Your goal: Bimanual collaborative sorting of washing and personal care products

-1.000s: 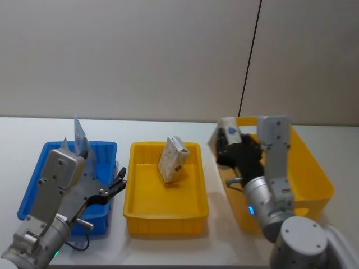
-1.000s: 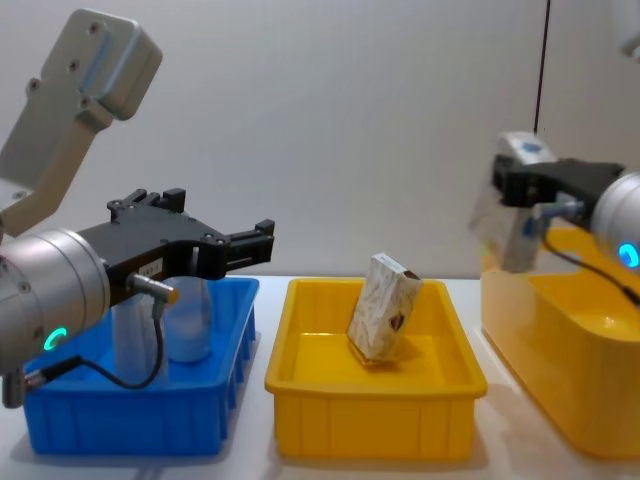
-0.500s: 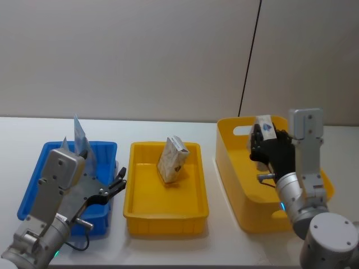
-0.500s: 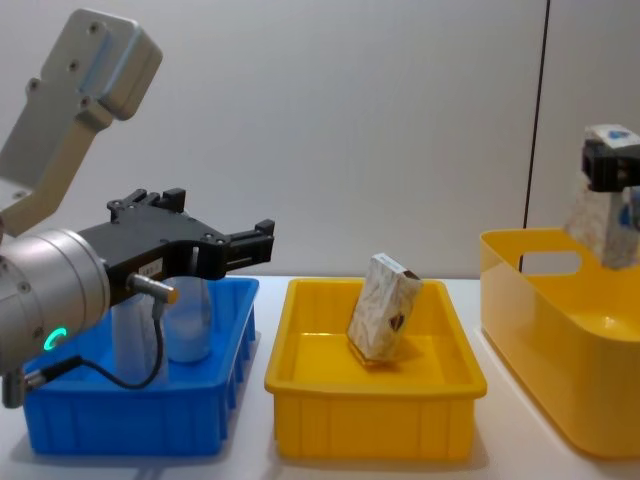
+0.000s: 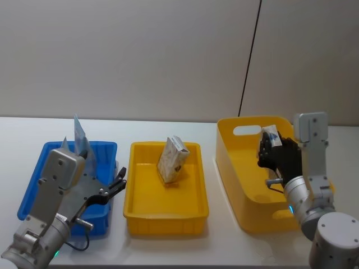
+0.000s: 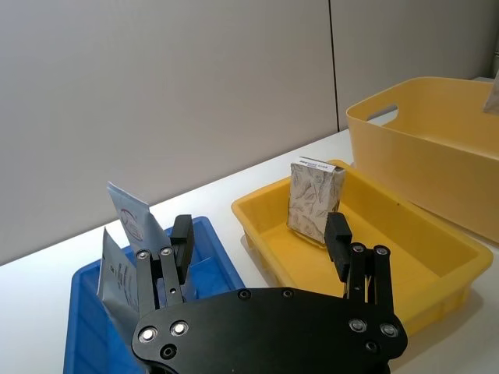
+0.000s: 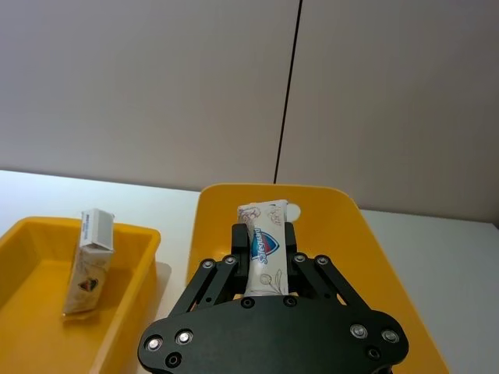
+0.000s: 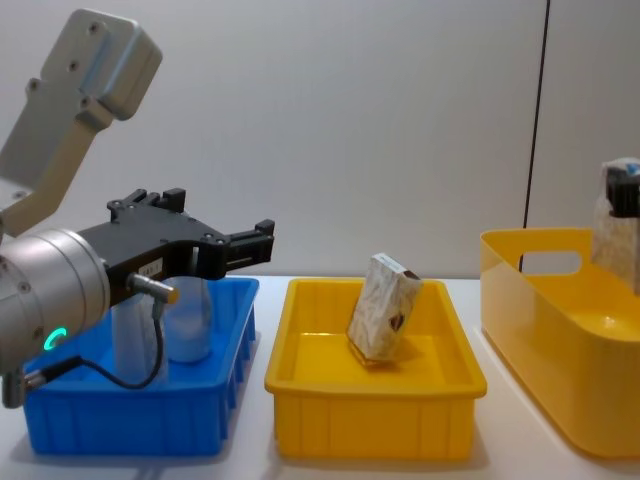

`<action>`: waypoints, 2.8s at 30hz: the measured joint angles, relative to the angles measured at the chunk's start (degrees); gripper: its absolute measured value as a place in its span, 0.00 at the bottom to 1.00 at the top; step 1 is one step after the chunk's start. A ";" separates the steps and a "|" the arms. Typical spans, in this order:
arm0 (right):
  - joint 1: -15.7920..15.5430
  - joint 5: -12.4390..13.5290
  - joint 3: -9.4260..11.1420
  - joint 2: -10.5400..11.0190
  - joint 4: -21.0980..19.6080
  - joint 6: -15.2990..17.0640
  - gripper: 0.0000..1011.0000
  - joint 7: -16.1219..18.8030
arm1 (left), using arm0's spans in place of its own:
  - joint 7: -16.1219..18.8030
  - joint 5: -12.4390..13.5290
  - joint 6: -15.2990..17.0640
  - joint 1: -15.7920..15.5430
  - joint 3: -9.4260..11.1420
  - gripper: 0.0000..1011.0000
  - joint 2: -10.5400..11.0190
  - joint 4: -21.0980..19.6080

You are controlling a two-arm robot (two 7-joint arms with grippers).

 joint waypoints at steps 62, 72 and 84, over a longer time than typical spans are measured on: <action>0.88 0.83 -0.59 -0.09 1.70 -5.37 0.99 9.62 | 4.29 1.25 2.94 1.70 -2.54 0.99 -0.57 -1.41; 0.83 0.89 -0.73 -0.05 1.52 -5.55 0.99 10.07 | 6.65 0.75 6.07 2.51 -5.43 0.99 -0.94 -1.69; 0.79 0.92 -0.80 -0.05 1.44 -5.65 0.99 10.27 | 6.47 0.50 7.91 0.87 -6.69 0.99 -1.46 1.69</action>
